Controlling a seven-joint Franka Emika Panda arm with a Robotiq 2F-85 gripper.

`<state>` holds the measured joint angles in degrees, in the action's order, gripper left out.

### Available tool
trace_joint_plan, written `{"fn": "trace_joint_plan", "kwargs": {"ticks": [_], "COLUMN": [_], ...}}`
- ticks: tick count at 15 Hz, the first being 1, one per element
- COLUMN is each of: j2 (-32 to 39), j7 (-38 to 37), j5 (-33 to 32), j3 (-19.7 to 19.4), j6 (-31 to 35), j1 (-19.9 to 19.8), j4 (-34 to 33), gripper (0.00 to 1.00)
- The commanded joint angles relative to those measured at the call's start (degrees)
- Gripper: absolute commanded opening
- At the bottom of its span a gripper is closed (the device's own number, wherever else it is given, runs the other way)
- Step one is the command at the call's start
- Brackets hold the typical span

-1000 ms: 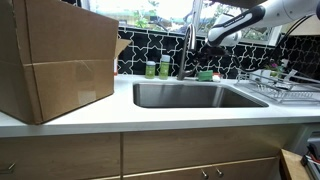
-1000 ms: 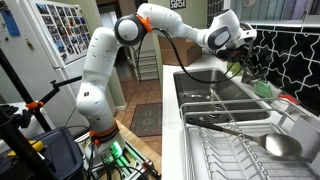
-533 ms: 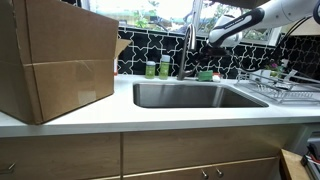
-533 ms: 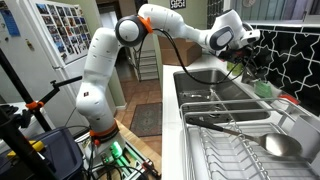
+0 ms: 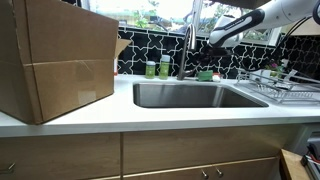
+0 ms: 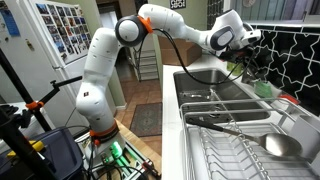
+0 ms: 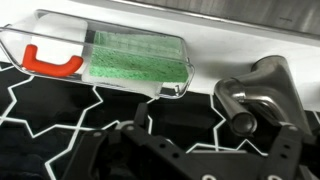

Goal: Open the tap using the faucet, remove the green sponge from the sponge holder and wet it on the tap before putting it in the sponge holder

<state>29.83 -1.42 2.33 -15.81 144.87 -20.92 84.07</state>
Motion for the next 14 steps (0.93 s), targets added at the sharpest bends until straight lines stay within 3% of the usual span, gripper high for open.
{"fn": "trace_joint_plan", "kwargs": {"ticks": [1,4,10,14], "j2": [0.89,0.84,-1.7,-3.76], "j7": [-1.25,-1.31,0.45,-0.63], "j5": [-1.89,-1.83,5.37,7.76], "j3": [-0.82,-0.73,2.95,2.5], "j6": [-1.63,-1.72,-8.33,-11.3], "j1": [-0.2,-0.3,-2.39,-2.92], "j4": [-1.01,-0.97,-0.47,-0.16], "gripper": [1.0,1.0,1.0,1.0]}}
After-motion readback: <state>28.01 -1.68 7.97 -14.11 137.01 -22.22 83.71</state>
